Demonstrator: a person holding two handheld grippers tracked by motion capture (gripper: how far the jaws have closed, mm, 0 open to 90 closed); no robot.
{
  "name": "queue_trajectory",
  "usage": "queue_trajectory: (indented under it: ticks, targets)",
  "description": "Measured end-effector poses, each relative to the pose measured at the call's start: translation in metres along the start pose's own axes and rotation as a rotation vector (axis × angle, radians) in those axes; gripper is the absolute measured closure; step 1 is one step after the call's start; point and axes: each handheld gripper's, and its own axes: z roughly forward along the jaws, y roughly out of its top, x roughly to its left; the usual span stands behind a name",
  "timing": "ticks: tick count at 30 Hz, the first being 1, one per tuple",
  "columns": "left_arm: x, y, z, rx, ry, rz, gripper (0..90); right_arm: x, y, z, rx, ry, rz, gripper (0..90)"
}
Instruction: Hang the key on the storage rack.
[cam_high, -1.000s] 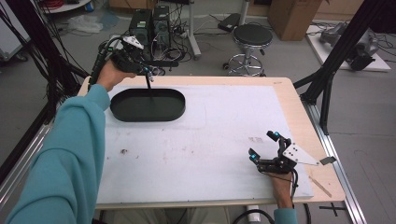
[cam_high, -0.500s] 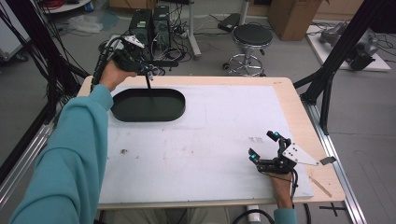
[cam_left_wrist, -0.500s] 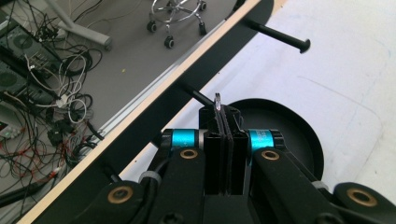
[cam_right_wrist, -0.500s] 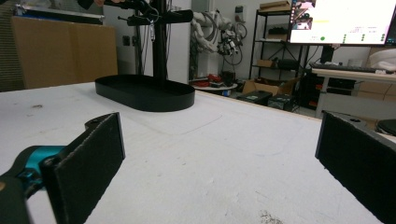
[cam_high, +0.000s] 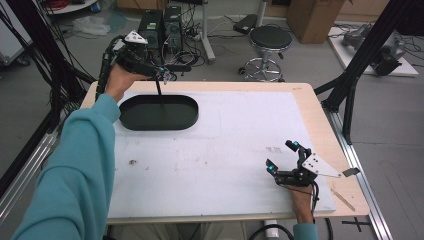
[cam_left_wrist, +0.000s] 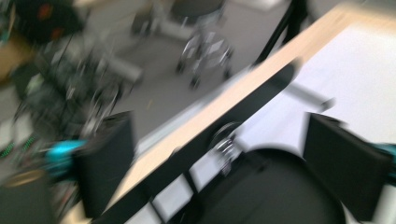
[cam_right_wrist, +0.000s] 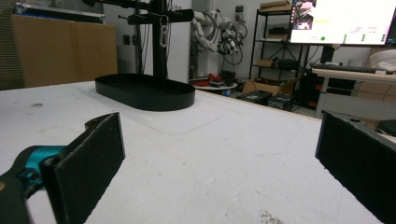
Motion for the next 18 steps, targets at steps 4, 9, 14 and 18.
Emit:
queue_trajectory:
  ticks: [4, 9, 14, 18]
  targets:
    - [-0.009, -0.006, -0.023, -0.122, -0.04, 0.017, 1.7, 0.0, 0.0, 0.0, 0.004, 0.001, 0.002, 0.6]
    - [-0.02, -0.023, -0.056, -0.212, -0.076, 0.01, 1.7, -0.001, 0.0, 0.0, 0.0, -0.002, 0.004, 0.6]
    - [-0.037, -0.054, -0.092, -0.28, -0.104, 0.022, 1.7, 0.0, 0.0, 0.0, 0.001, 0.0, 0.002, 0.6]
    - [-0.052, -0.089, -0.113, -0.326, -0.118, -0.005, 1.7, 0.0, 0.0, 0.0, 0.006, 0.001, 0.011, 0.6]
